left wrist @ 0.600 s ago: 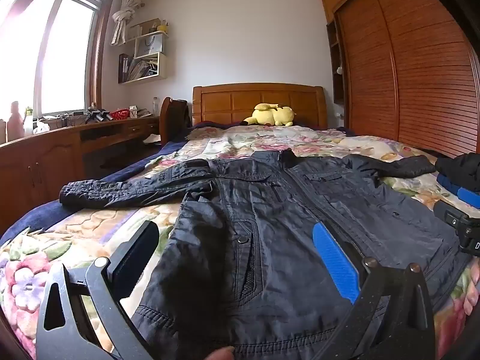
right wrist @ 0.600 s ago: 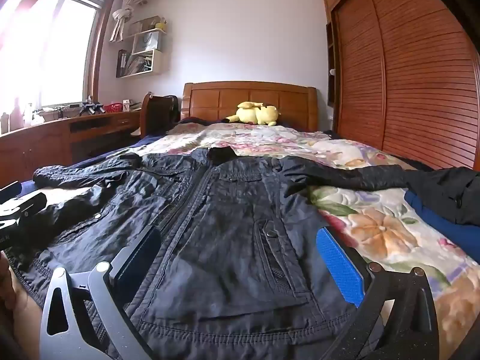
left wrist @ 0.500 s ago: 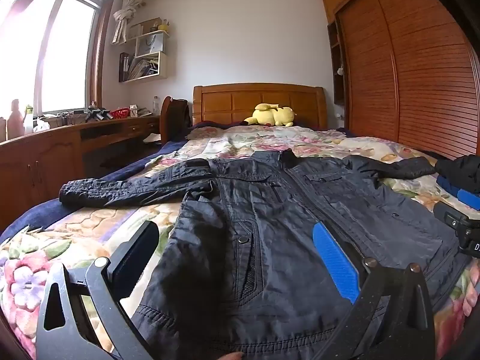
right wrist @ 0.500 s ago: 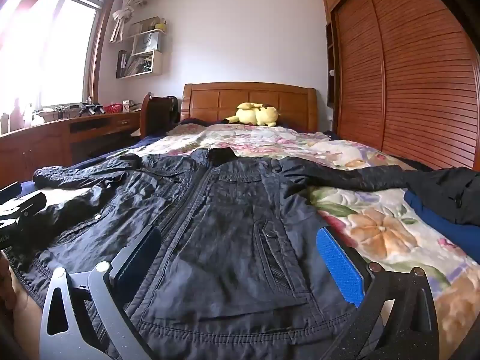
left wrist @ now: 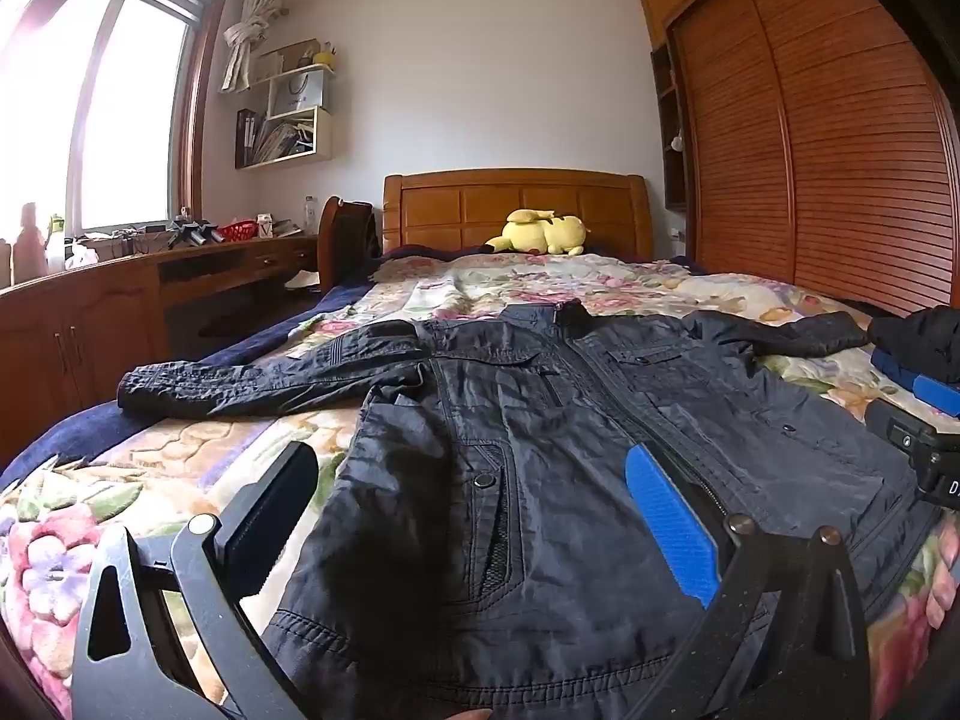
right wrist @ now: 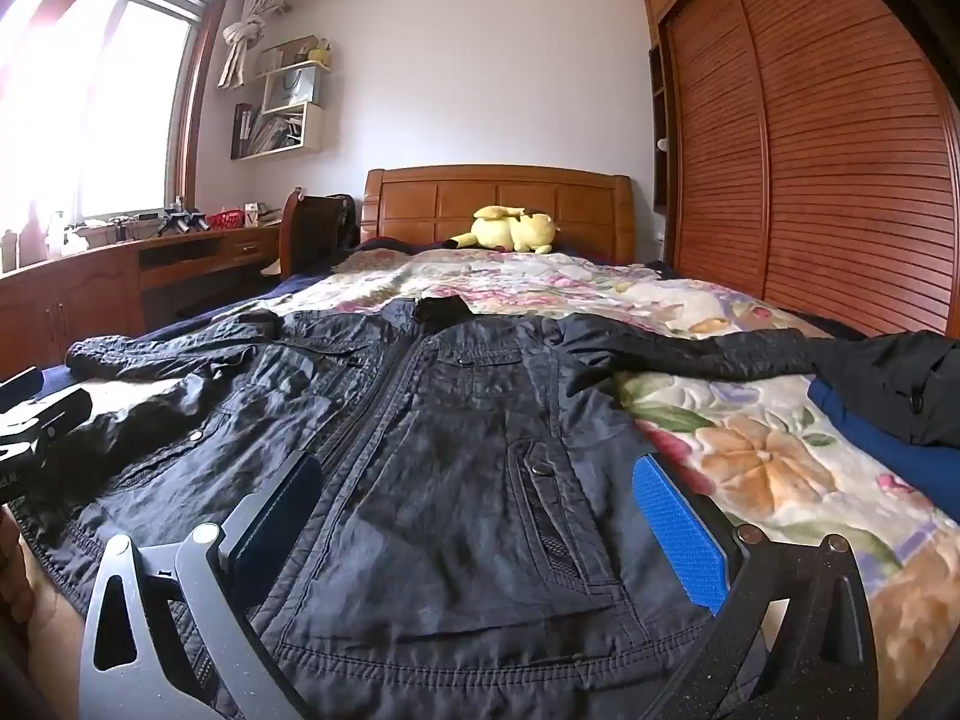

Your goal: Fold large clothes

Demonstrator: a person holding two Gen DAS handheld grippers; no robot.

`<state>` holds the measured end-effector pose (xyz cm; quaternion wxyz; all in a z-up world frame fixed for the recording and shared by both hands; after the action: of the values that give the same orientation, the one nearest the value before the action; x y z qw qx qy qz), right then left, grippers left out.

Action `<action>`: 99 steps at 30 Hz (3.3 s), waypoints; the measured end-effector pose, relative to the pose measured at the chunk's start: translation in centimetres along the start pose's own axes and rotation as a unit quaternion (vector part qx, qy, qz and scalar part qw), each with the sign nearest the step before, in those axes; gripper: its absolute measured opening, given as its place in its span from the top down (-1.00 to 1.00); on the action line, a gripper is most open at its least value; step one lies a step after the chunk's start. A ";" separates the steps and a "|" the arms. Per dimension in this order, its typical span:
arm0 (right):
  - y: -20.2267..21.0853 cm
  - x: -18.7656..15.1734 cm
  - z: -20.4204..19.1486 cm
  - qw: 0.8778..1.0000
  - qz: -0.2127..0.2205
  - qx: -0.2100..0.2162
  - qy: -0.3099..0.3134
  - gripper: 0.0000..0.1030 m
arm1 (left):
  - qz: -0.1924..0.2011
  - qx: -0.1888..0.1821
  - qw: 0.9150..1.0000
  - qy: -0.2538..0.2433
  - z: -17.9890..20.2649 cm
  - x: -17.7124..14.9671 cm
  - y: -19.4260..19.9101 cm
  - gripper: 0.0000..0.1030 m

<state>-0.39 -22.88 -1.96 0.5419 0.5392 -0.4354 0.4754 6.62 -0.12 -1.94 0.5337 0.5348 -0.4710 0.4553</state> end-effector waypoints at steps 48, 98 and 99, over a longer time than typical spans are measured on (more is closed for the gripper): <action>0.1 0.1 0.0 1.000 0.004 -0.002 -0.001 -1.00 | 0.004 0.000 1.000 -0.004 0.3 0.3 0.3 -1.00; -2.0 5.1 -3.6 0.999 0.005 0.053 -0.012 -1.00 | -0.023 -0.003 1.000 -0.003 -3.1 5.3 -1.0 -1.00; -2.6 5.0 -3.9 0.998 0.001 0.056 -0.012 -1.00 | -0.023 0.002 1.000 -0.008 -3.7 5.4 -1.3 -1.00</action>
<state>2.88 -18.67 2.36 0.5051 0.5739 -0.4157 0.4927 8.72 3.42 3.29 0.5397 0.5501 -0.4616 0.4393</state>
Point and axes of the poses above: each gripper's, at about its wrist camera, not at the fingertips, and y roughly against the way its jaws point, z to its right, x to its top, the point moved 7 cm from there along -y, roughly the way its jaws point, and after that the axes turned 8 degrees about z, right-handed, at the moved point
